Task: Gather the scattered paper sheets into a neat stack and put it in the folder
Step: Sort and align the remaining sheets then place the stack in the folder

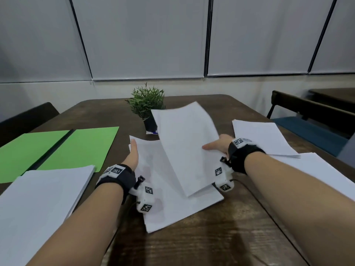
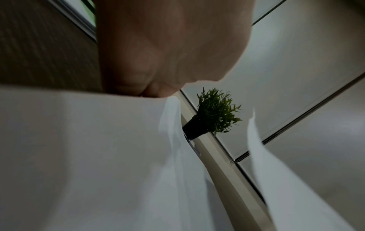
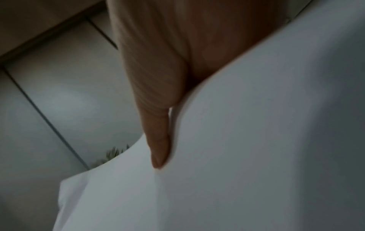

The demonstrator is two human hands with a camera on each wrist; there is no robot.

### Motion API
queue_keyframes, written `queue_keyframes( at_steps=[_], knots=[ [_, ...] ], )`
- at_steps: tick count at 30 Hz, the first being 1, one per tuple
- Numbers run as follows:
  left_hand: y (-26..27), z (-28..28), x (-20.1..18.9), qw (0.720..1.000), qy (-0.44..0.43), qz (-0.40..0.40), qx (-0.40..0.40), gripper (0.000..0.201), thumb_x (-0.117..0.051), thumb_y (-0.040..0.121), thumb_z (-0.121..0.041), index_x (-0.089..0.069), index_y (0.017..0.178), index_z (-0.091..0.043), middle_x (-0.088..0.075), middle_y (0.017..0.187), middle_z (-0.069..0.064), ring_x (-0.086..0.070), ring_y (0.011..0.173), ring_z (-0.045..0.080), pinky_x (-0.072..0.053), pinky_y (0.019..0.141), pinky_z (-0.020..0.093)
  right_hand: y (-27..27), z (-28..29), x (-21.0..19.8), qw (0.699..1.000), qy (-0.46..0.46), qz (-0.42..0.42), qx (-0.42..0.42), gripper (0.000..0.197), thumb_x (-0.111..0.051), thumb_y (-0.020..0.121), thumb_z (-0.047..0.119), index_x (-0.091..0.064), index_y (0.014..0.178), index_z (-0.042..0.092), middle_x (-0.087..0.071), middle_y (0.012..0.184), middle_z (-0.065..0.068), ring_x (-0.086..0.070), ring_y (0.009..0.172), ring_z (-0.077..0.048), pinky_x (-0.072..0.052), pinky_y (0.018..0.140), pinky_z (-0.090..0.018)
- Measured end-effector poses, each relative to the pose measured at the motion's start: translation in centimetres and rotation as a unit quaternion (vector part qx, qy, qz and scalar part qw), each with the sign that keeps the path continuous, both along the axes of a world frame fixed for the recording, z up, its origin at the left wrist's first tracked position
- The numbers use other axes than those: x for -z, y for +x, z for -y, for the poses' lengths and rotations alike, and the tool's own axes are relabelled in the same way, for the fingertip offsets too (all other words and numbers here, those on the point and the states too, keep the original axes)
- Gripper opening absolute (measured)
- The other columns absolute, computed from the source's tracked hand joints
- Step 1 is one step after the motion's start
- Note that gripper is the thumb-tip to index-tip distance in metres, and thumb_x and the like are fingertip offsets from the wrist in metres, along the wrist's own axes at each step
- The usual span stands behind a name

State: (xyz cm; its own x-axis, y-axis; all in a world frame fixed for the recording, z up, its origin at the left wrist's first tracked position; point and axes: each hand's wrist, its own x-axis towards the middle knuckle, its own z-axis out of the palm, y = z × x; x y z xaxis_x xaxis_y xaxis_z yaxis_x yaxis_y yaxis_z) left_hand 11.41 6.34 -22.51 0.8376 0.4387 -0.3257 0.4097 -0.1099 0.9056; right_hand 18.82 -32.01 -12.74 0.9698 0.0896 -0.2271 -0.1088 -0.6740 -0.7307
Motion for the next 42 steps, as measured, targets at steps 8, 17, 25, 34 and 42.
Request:
queue_keyframes(
  at_steps=[8,17,25,34,42],
  knots=[
    [-9.8,8.6,-8.5,0.995,0.074,-0.071,0.013,0.068,-0.076,0.077,-0.043,-0.055,0.124,0.002,-0.060,0.119,0.015,-0.059,0.110,0.030,-0.048,0.093,0.035,-10.9,-4.7,-2.0,0.958,-0.252,-0.055,-0.124,0.075,-0.060,0.052,0.083,-0.063,0.104,0.028,-0.067,0.102,0.001,-0.065,0.089,-0.023,-0.052,0.089,-0.035],
    [-10.4,9.7,-8.9,0.989,0.018,0.144,-0.007,0.038,-0.065,0.082,0.003,-0.049,0.114,-0.007,-0.063,0.115,0.017,-0.063,0.102,0.032,-0.051,0.091,0.049,-8.4,-3.8,-0.4,0.991,-0.111,-0.038,-0.066,0.088,-0.057,0.057,0.085,-0.059,0.104,0.010,-0.059,0.090,-0.008,-0.064,0.094,-0.034,-0.051,0.089,-0.041],
    [-12.0,11.8,-18.3,0.916,0.044,0.398,-0.008,0.015,-0.053,0.093,-0.038,-0.060,0.089,-0.026,-0.069,0.099,-0.001,-0.065,0.092,0.018,-0.051,0.087,0.040,-10.0,-4.1,-6.8,0.923,0.360,0.116,-0.070,0.031,-0.070,0.082,0.001,-0.063,0.110,0.011,-0.068,0.116,-0.014,-0.067,0.101,-0.027,-0.051,0.095,-0.044],
    [-12.4,12.2,-23.2,0.837,0.242,0.485,-0.071,0.020,-0.044,0.100,-0.021,-0.046,0.083,-0.009,-0.046,0.068,-0.003,-0.040,0.065,0.016,-0.032,0.060,0.029,-11.8,-5.9,-11.9,0.906,0.351,0.217,-0.097,0.030,-0.066,0.085,0.003,-0.056,0.108,0.018,-0.067,0.114,-0.010,-0.065,0.107,-0.026,-0.048,0.100,-0.047],
    [-13.2,11.8,-23.6,0.834,0.209,0.507,-0.064,0.028,-0.055,0.095,-0.030,-0.049,0.118,-0.015,-0.058,0.104,-0.006,-0.055,0.095,0.006,-0.043,0.087,0.024,-12.1,-6.2,-12.4,0.890,0.390,0.230,-0.063,0.040,-0.072,0.083,0.006,-0.053,0.119,0.008,-0.066,0.117,-0.012,-0.065,0.101,-0.023,-0.051,0.094,-0.038]
  ],
)
